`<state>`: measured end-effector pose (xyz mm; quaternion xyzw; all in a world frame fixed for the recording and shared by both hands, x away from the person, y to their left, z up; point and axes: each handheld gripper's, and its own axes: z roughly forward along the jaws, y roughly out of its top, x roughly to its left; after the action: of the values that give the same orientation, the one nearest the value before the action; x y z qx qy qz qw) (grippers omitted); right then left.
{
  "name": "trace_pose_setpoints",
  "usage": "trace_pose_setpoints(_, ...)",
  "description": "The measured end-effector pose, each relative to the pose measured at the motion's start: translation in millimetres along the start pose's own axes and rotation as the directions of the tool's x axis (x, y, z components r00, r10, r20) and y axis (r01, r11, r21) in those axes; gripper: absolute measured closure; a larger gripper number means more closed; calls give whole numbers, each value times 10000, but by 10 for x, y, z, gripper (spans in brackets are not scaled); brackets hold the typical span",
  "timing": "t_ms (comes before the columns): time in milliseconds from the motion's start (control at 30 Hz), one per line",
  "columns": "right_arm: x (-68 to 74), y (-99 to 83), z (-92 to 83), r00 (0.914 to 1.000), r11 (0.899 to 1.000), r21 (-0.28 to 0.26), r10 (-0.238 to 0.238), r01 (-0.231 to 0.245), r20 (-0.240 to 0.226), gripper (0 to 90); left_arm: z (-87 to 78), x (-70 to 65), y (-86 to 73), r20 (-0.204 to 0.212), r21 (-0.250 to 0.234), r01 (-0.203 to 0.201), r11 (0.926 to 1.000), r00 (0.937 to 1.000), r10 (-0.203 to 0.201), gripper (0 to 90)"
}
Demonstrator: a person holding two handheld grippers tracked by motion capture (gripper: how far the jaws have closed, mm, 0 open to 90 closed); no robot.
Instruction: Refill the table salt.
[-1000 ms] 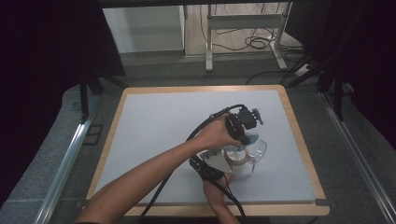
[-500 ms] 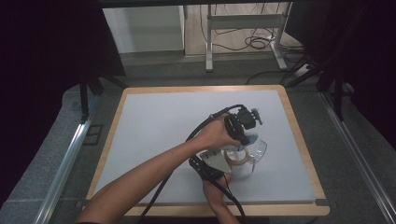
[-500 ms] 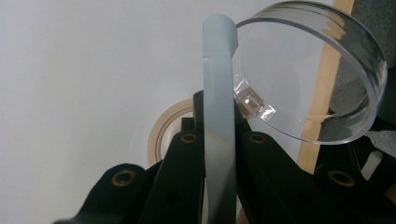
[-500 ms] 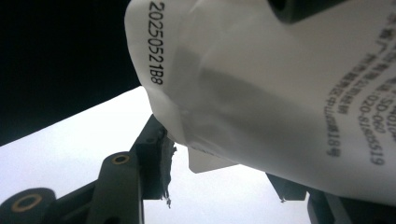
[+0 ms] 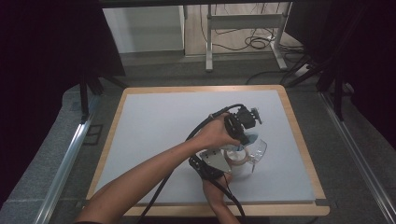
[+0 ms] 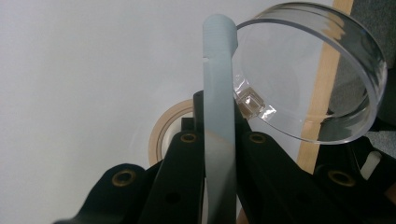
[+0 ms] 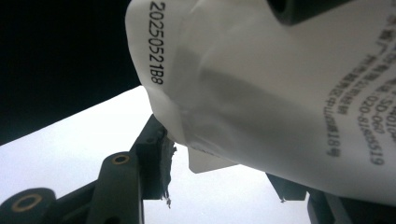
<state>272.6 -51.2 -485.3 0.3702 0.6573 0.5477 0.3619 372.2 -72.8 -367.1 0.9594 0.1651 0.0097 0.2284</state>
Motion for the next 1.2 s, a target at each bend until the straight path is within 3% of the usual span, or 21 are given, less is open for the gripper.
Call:
trace_pose_setpoints(367,-17,31,-10,9999,9998,-132,-154,155,74,482,-27,-22,34,-32,15,-75,10000,10000,75,900)
trace_pose_setpoints(1200,-23,17,-12,9999,9999,-75,72,-71,149,482,3,-15,52,8,133,-137,9998,9999,137,900)
